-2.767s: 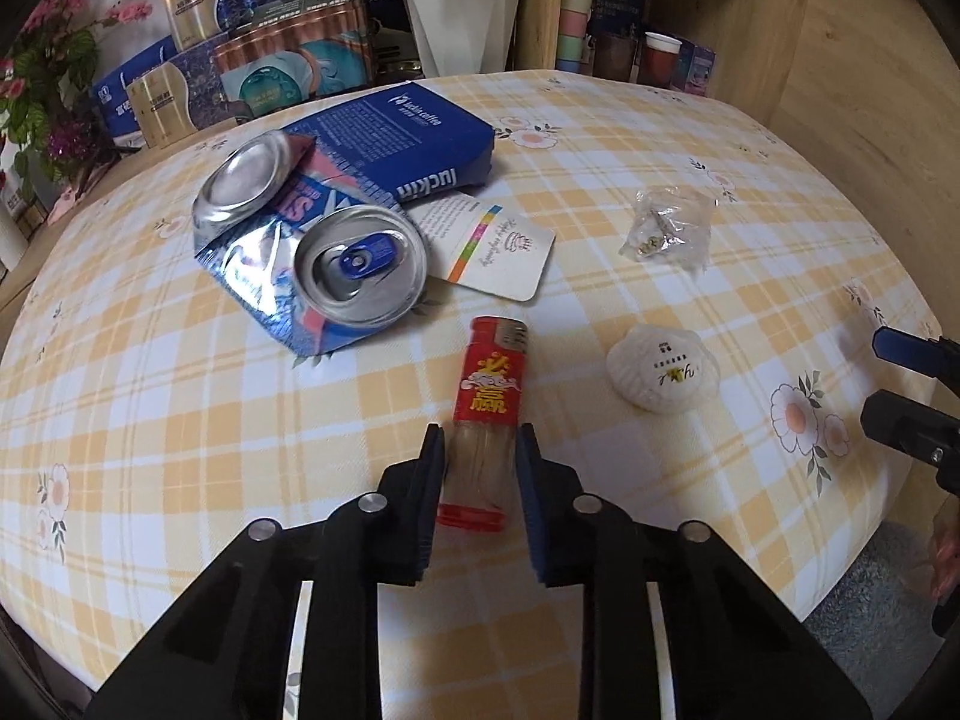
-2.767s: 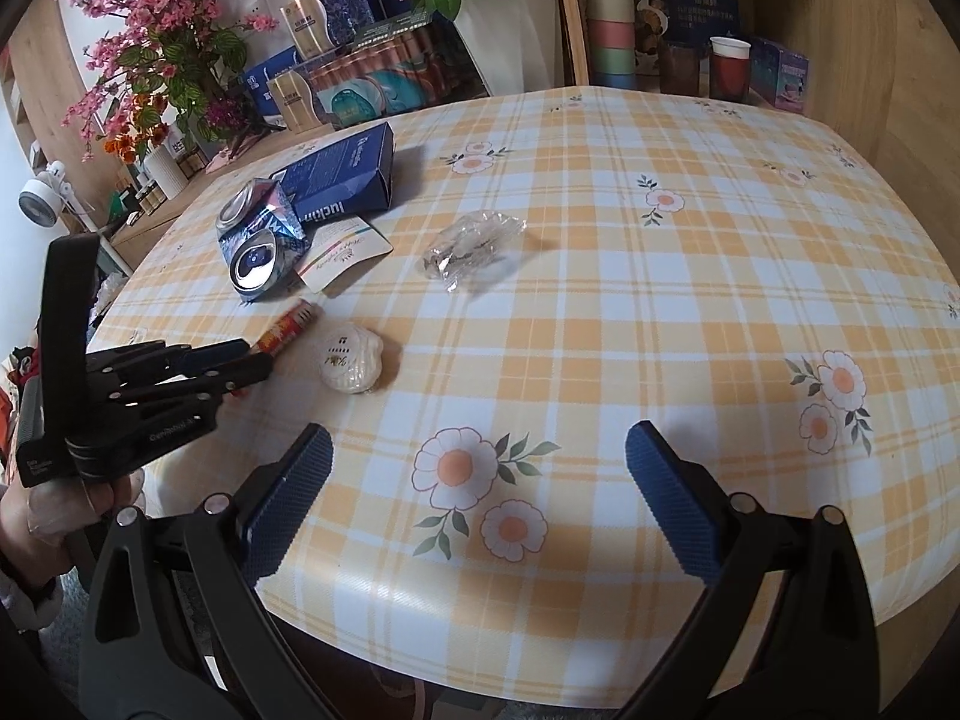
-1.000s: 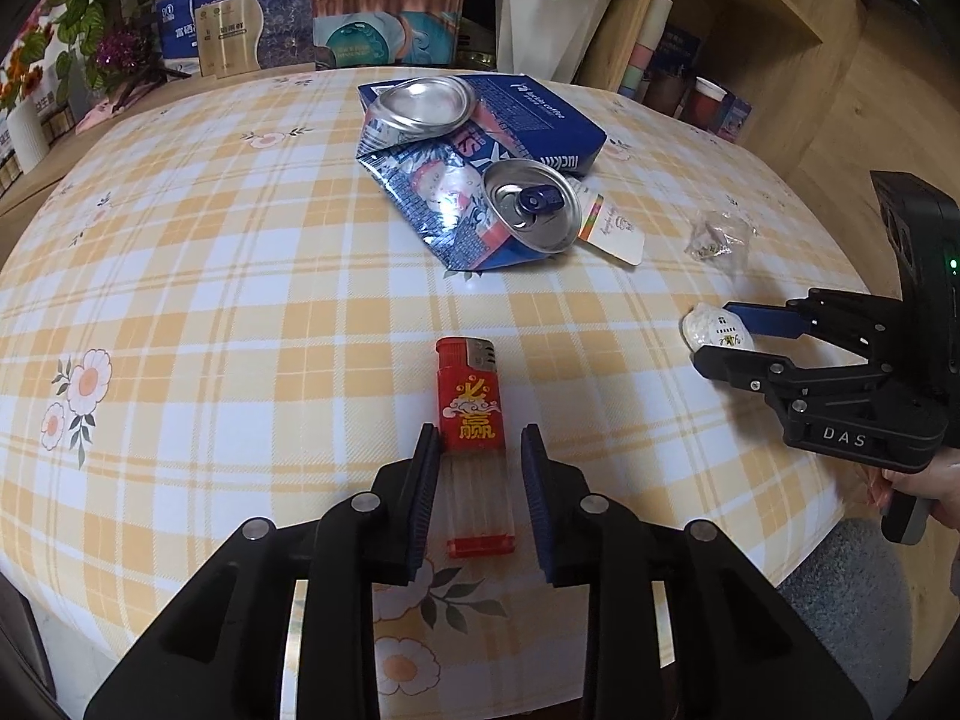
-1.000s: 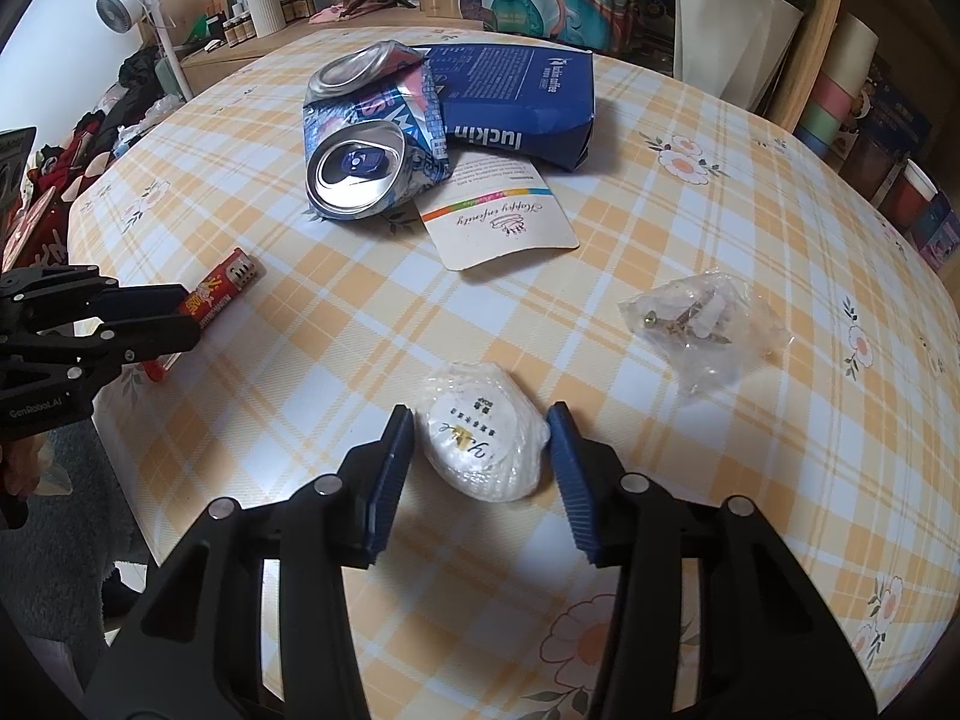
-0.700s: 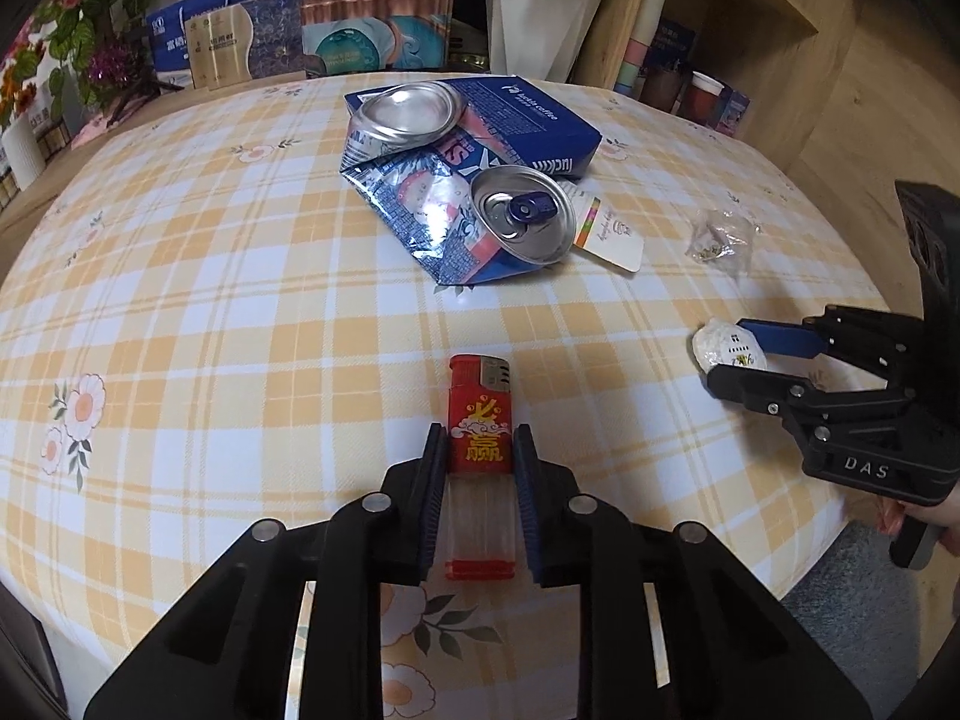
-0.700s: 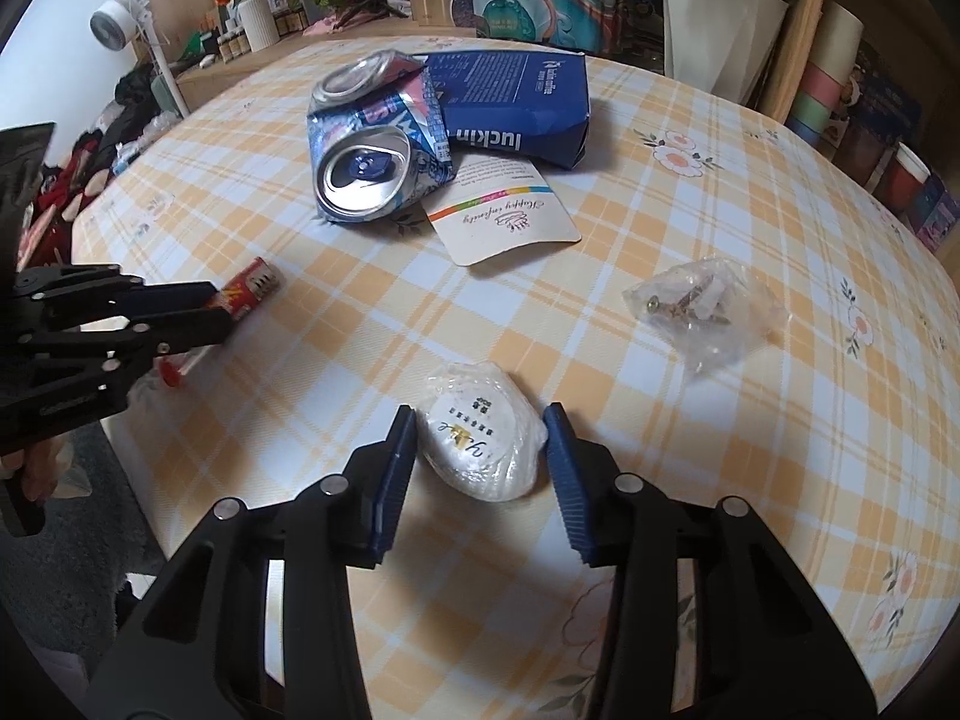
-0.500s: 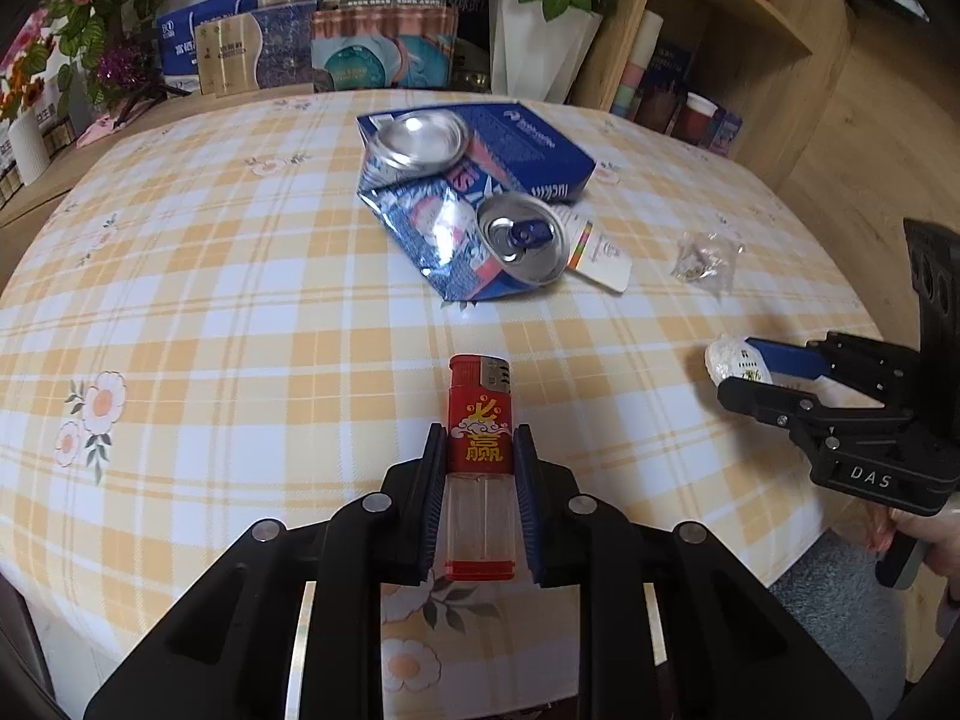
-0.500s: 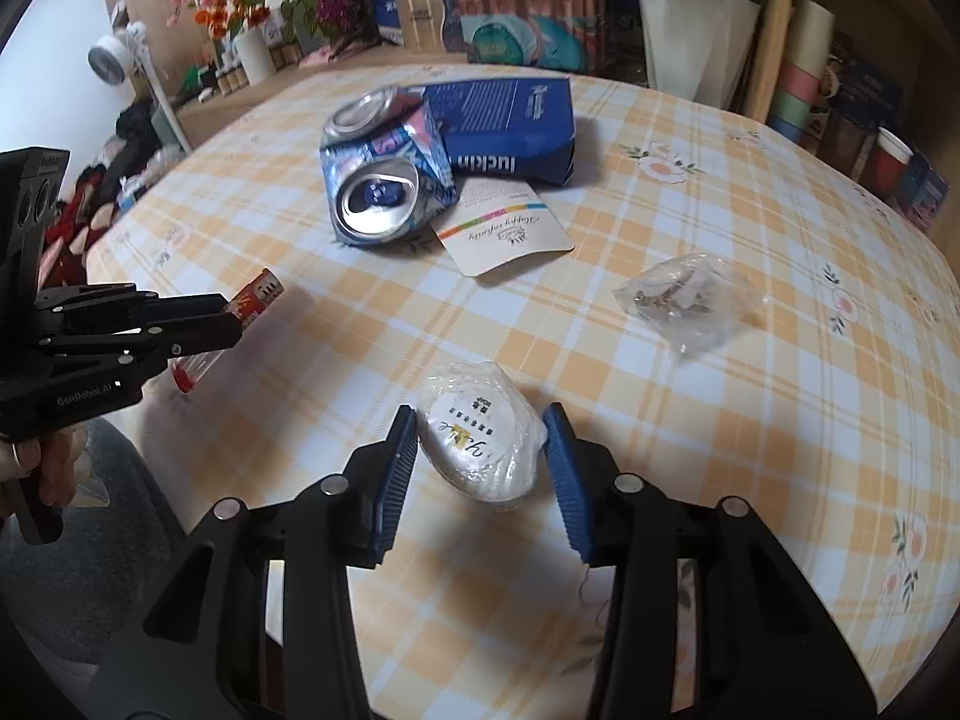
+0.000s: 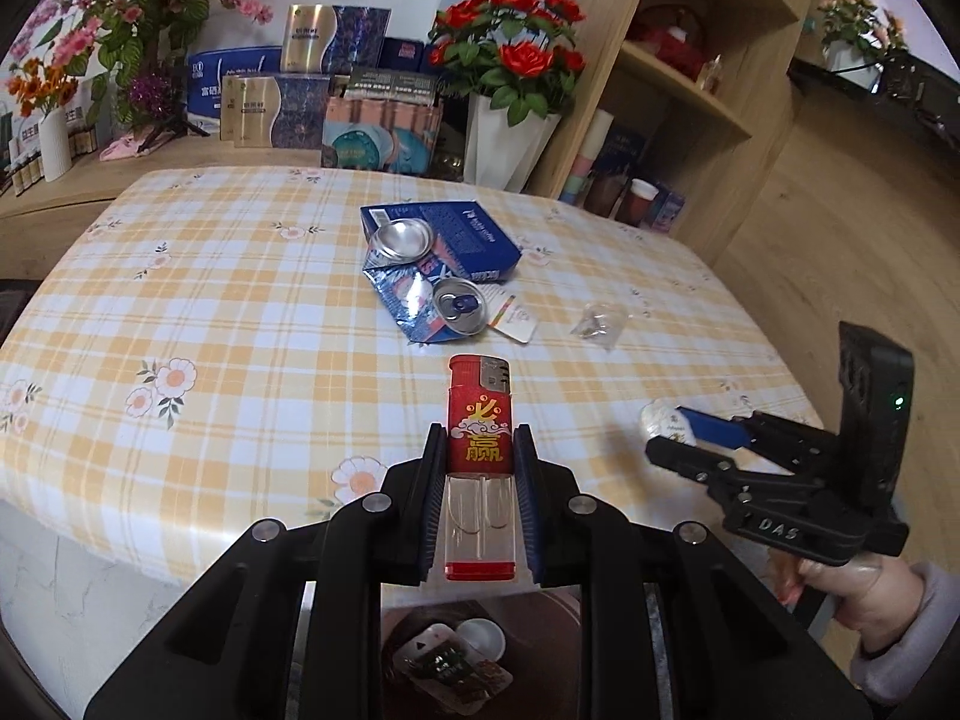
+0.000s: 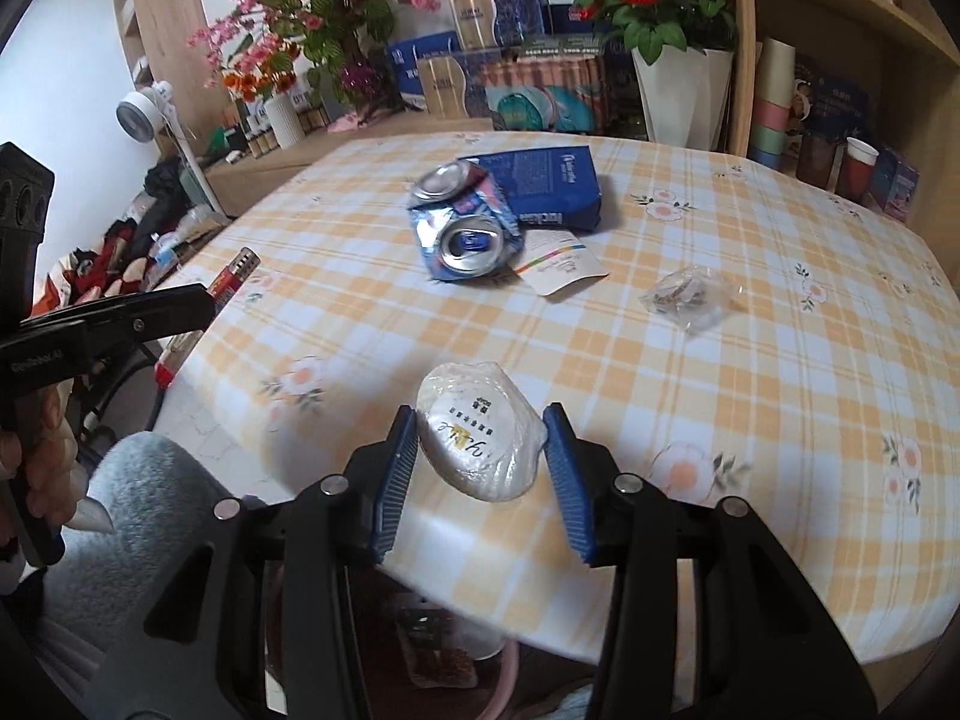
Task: Collect trash
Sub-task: 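Open the right tool over the bin while the left tool carries the lighter there, then open the left tool over the bin to drop the red lighter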
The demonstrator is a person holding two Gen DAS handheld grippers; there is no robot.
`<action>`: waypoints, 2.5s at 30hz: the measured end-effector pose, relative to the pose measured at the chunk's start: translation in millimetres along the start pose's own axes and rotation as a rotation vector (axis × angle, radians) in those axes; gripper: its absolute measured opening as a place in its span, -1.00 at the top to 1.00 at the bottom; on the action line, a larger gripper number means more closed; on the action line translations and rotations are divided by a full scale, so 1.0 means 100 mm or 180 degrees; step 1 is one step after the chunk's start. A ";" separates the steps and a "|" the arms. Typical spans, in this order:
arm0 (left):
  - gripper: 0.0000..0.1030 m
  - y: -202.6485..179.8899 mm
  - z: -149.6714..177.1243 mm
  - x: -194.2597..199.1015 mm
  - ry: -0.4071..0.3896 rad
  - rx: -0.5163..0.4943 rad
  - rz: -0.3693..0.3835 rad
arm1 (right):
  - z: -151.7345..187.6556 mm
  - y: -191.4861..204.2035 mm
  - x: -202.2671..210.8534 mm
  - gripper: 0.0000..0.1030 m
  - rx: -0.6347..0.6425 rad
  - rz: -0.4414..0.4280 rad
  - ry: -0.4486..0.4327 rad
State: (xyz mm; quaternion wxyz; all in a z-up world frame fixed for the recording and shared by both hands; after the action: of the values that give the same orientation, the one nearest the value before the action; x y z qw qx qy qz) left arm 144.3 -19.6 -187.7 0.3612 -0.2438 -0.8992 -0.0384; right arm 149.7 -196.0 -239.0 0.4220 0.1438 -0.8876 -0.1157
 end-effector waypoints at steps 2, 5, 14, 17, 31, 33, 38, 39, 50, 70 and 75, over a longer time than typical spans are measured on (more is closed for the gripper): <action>0.58 -0.05 0.03 0.10 -0.0031 -0.0002 0.0021 | 0.10 0.09 0.08 0.12 0.0068 0.0013 -0.0022; 0.58 -0.10 0.12 0.25 -0.0051 0.0010 0.0047 | 0.21 0.18 0.16 0.12 0.0087 -0.0009 -0.0033; 0.58 -0.07 0.30 0.54 -0.0130 0.0102 0.0016 | 0.43 0.38 0.29 0.10 0.0199 -0.0139 0.0092; 0.58 -0.04 0.35 0.58 -0.0132 0.0143 0.0001 | 0.42 0.46 0.34 -0.15 0.0188 -0.0234 0.0005; 0.58 -0.10 0.51 0.61 -0.0099 0.0105 -0.0028 | 0.15 0.29 0.63 -0.89 -0.0008 0.0027 -0.0486; 0.57 -0.14 0.54 0.58 -0.0074 0.0071 -0.0018 | 0.15 0.26 0.63 -0.89 -0.0011 0.0064 -0.0496; 0.57 -0.23 0.64 0.48 0.0016 -0.0012 -0.0010 | 0.18 0.20 0.61 -0.89 0.0017 0.0118 -0.0469; 0.58 -0.23 0.66 0.45 0.0041 -0.0004 0.0005 | 0.18 0.20 0.61 -0.89 0.0020 0.0125 -0.0461; 0.57 -0.44 0.87 0.31 0.0222 -0.0099 0.0135 | 0.15 0.14 0.71 -0.89 0.0014 0.0214 -0.0509; -0.78 -0.05 0.67 0.39 0.0060 -0.0010 -0.0291 | 0.12 0.01 0.68 -0.89 -0.0011 0.0408 -0.0512; -0.87 0.23 0.48 0.42 0.0012 0.0068 -0.0505 | 0.07 -0.11 0.67 -0.89 -0.0081 0.0462 -0.0599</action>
State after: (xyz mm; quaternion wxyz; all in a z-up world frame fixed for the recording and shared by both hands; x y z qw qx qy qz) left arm 98.6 29.2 -197.8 0.3614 -0.1678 -0.9154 -0.0578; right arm 105.6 -228.8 -199.4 0.3459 0.0623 -0.9298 -0.1091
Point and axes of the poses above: each gripper's, at about its wrist camera, not at the fingertips, and x roughly against the way its jaws point, y to its left, z to its underside, the point moved 6 cm from there along -x, roughly the way its jaws point, and after that the axes turned 14 degrees about -x, right-handed, at the moved point
